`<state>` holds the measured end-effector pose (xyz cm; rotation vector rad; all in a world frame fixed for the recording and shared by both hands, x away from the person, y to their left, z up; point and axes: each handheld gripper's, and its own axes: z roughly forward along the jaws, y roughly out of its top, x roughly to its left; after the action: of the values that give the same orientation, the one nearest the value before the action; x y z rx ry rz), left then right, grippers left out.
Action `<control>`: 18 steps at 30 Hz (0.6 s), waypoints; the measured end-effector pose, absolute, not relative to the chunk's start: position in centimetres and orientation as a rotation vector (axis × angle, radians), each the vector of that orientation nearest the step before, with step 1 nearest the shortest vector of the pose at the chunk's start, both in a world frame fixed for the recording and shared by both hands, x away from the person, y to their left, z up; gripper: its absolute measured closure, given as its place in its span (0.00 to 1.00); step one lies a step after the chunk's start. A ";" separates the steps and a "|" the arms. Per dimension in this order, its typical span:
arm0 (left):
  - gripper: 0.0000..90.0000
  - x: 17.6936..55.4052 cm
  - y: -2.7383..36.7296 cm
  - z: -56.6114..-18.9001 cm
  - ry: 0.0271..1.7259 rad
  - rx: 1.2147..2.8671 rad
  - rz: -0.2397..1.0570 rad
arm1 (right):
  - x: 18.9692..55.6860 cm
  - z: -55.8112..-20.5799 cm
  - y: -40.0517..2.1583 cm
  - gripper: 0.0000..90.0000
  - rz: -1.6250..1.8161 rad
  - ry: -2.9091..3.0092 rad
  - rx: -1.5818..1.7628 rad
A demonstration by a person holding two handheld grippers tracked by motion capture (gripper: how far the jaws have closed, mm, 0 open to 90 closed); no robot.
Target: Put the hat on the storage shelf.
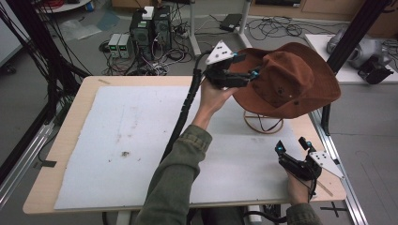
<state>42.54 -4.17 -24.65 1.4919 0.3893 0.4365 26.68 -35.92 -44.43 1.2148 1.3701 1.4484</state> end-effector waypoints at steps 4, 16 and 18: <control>0.30 40.4 0.0 -25.5 0.432 1.466 0.493 | 26.8 -44.5 -35.8 0.11 1.443 1.386 1.211; 0.21 30.4 16.3 -30.6 0.723 1.372 0.754 | 27.0 -44.6 -34.6 0.11 1.435 1.421 1.188; 0.21 28.7 19.1 -32.2 0.809 1.357 0.814 | 27.0 -44.5 -34.5 0.11 1.431 1.421 1.185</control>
<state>28.70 19.10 -32.17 1.3565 0.8091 0.8144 26.99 -34.53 -44.55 1.1846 1.4208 1.4307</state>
